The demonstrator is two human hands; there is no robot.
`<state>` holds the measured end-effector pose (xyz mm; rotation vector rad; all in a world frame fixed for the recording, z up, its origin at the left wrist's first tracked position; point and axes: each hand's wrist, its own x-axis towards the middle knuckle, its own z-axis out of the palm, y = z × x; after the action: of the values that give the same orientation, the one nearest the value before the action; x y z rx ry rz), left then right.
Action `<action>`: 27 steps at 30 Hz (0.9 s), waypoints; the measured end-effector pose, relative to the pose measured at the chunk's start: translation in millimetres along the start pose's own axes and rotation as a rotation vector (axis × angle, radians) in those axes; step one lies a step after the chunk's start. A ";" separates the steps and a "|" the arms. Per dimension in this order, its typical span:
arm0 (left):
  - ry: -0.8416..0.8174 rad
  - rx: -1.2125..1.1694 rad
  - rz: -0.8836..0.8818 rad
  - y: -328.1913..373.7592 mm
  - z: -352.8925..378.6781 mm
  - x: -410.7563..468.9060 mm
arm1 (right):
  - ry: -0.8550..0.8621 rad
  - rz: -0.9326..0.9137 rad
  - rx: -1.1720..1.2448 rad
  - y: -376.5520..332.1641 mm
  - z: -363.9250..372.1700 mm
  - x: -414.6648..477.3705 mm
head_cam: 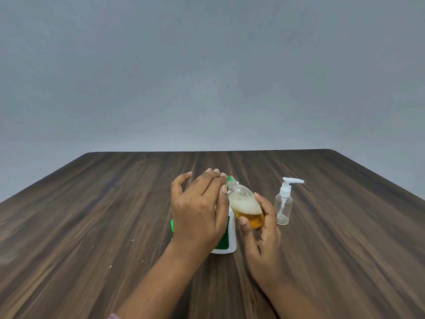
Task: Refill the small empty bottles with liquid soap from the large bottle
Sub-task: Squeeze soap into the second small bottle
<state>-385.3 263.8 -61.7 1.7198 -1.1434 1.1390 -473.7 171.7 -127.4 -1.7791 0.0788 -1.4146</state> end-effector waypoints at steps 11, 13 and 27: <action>0.001 -0.047 -0.048 -1.2 3.4 -9.5 | -0.012 -0.003 0.002 1.7 0.6 0.4; 0.000 -0.053 -0.039 -0.7 1.9 -5.3 | -0.009 -0.007 0.002 -0.5 0.4 0.9; 0.022 -0.145 -0.057 0.9 1.3 -10.2 | -0.022 0.008 0.022 1.2 -1.0 -1.6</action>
<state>-387.9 265.0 -71.6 1.6150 -1.1283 1.0128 -474.6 171.2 -129.5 -1.7746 0.0588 -1.3847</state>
